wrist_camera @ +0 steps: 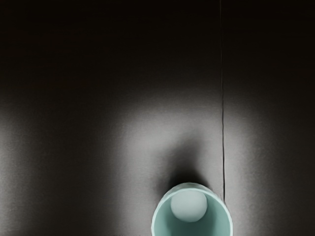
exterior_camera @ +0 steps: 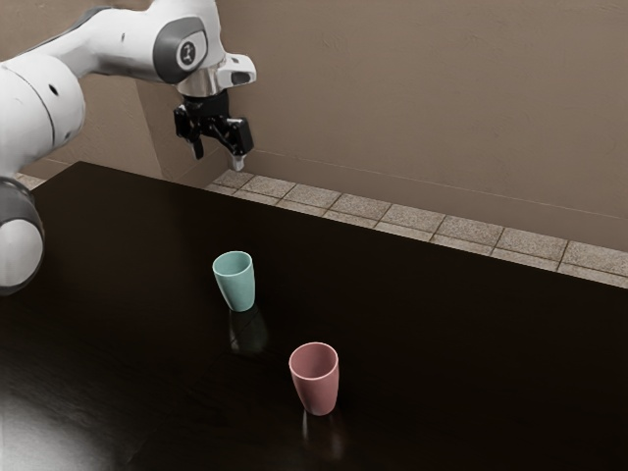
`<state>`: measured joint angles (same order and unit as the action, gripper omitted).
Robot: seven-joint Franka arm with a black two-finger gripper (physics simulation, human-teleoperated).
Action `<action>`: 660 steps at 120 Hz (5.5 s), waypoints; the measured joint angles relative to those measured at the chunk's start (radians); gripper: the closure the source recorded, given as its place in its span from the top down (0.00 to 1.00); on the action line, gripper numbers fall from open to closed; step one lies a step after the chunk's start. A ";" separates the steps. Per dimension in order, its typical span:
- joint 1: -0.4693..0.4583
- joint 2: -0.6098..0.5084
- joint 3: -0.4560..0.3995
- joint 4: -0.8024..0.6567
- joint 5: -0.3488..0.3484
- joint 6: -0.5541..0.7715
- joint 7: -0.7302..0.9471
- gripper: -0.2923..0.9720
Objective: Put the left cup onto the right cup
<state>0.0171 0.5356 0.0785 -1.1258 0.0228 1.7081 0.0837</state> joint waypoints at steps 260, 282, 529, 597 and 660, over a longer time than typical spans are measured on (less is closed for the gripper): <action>0.021 -0.125 -0.049 -0.529 -0.079 0.467 -0.138 0.15; -0.136 -0.259 -0.080 -0.598 -0.079 0.415 -0.173 0.15; -0.224 -0.600 -0.191 -1.103 -0.176 0.517 -0.478 0.15; -0.223 -0.598 -0.188 -1.098 -0.175 0.528 -0.484 0.60; -0.062 -0.557 -0.118 -0.446 0.077 0.029 -0.245 0.75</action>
<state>-0.0450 -0.0217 -0.0400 -1.5714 0.1002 1.7371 -0.1611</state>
